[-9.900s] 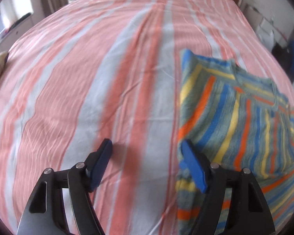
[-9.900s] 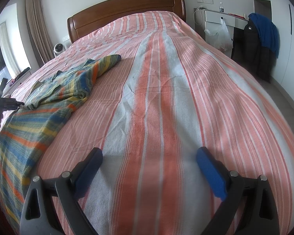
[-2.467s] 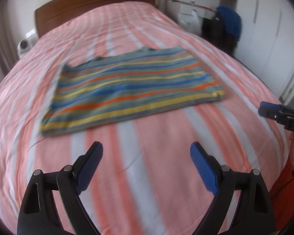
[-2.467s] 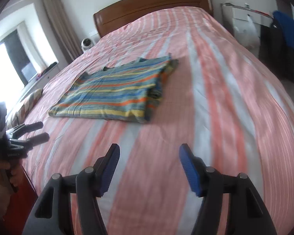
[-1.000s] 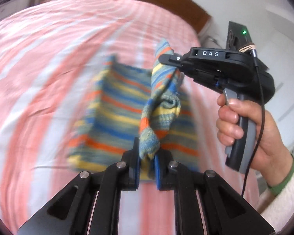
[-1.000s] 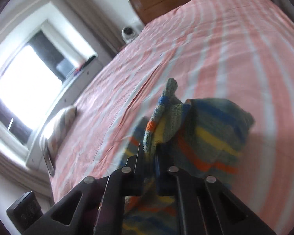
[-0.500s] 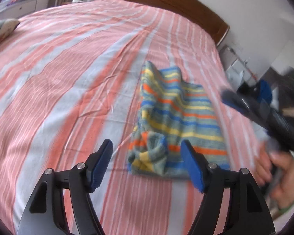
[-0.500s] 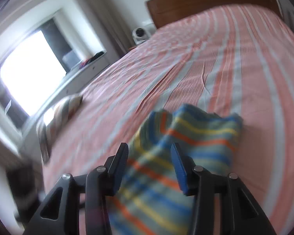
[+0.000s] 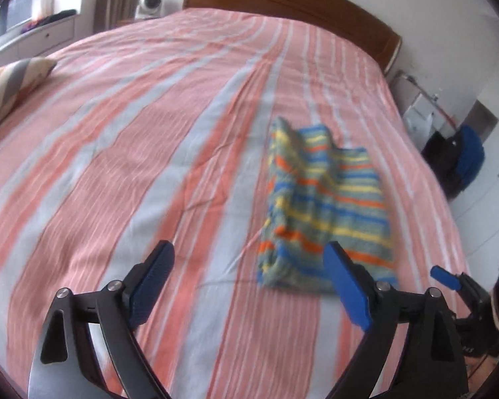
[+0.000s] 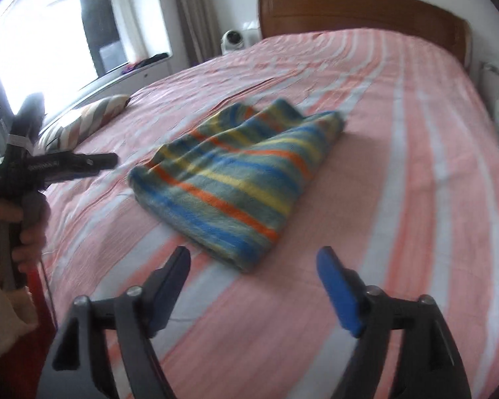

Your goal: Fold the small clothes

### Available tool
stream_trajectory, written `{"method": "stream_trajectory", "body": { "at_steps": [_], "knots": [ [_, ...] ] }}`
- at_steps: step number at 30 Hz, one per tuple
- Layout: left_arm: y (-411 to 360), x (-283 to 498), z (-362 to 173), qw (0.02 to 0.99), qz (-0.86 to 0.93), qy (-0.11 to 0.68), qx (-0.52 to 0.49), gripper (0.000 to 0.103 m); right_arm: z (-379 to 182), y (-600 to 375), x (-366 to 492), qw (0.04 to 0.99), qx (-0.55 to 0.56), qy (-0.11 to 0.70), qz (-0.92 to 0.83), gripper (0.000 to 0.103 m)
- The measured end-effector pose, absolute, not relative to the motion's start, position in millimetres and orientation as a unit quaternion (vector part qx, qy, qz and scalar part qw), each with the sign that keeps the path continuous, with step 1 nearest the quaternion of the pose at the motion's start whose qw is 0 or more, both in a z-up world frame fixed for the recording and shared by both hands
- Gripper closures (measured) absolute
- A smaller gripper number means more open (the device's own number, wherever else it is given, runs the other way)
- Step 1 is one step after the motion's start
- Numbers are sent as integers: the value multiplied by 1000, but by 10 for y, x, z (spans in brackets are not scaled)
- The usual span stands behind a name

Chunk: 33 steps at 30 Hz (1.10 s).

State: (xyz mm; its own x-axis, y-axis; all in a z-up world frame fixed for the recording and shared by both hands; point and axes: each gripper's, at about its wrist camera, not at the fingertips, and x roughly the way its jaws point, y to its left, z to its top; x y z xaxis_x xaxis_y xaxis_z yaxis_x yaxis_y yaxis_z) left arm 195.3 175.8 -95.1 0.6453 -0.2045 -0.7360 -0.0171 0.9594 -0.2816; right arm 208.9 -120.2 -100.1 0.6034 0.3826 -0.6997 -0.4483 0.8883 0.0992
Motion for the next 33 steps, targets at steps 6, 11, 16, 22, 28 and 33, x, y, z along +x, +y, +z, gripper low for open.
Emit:
{"method": "stream_trajectory", "body": {
  "at_steps": [6,11,16,22,28,33],
  "knots": [
    [1629,2221,-982,886,-84,443,-109,11,-1039,-1449,2228,888,12,411,204,24],
    [1565,2406,-1049,877,-89,463,-89,11,-1104,-1483,2255,885,24,420,200,24],
    [1396,2595,-1069,872,-99,475,-59,11,-1186,-1456,2359,882,28,426,198,24],
    [1355,3106,-1179,852,-146,496,-80,11,-1042,-1547,2764,884,133,400,201,24],
    [1412,3422,-1435,854,-78,513,-19,12,-1342,-1407,3534,834,224,450,226,25],
    [1305,3434,-1539,847,-95,523,-10,14,-1490,-1079,3890,832,196,466,227,64]
  ]
}}
